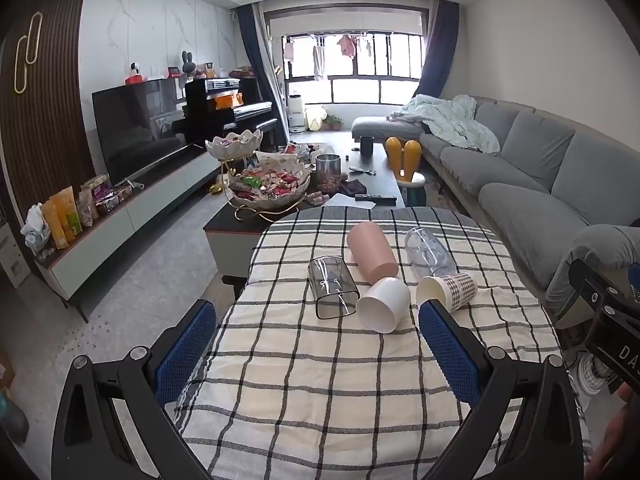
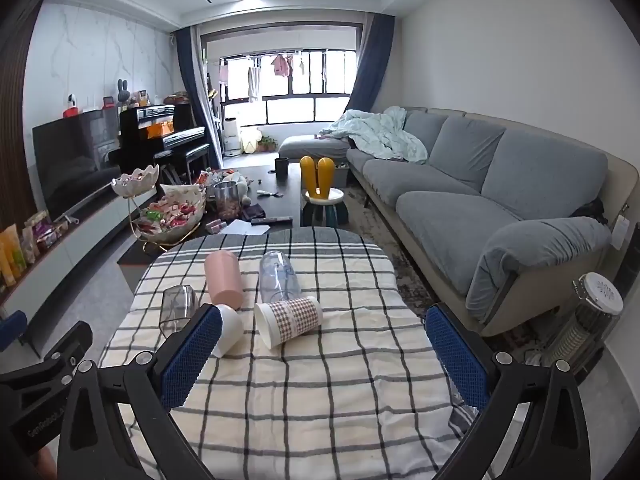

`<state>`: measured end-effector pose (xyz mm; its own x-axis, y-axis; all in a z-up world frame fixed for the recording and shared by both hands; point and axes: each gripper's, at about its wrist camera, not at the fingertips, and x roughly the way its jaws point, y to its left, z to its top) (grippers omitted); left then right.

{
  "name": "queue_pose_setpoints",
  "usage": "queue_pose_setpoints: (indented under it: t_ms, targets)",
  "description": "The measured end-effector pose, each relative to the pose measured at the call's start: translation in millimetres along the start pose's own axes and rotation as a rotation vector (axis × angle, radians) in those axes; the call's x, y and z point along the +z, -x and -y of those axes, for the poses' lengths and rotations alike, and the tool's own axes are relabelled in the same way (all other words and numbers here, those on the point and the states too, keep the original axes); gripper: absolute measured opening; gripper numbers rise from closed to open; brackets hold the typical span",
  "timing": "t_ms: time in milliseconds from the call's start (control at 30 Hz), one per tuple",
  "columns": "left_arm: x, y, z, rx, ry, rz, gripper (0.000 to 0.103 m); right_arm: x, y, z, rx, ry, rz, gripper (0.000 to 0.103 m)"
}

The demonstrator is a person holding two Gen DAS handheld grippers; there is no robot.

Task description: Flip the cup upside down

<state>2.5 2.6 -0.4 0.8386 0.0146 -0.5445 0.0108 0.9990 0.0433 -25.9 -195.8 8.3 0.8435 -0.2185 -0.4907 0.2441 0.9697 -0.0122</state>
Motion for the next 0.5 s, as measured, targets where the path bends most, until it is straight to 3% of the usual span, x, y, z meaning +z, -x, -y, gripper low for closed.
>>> queue_pose_setpoints:
  t_ms: [500]
  targets:
    - [0.1,-0.1,0.8,-0.002,-0.005,0.002,0.103,-0.3,-0.3,-1.0,-0.001,0.001,0.001,0.102]
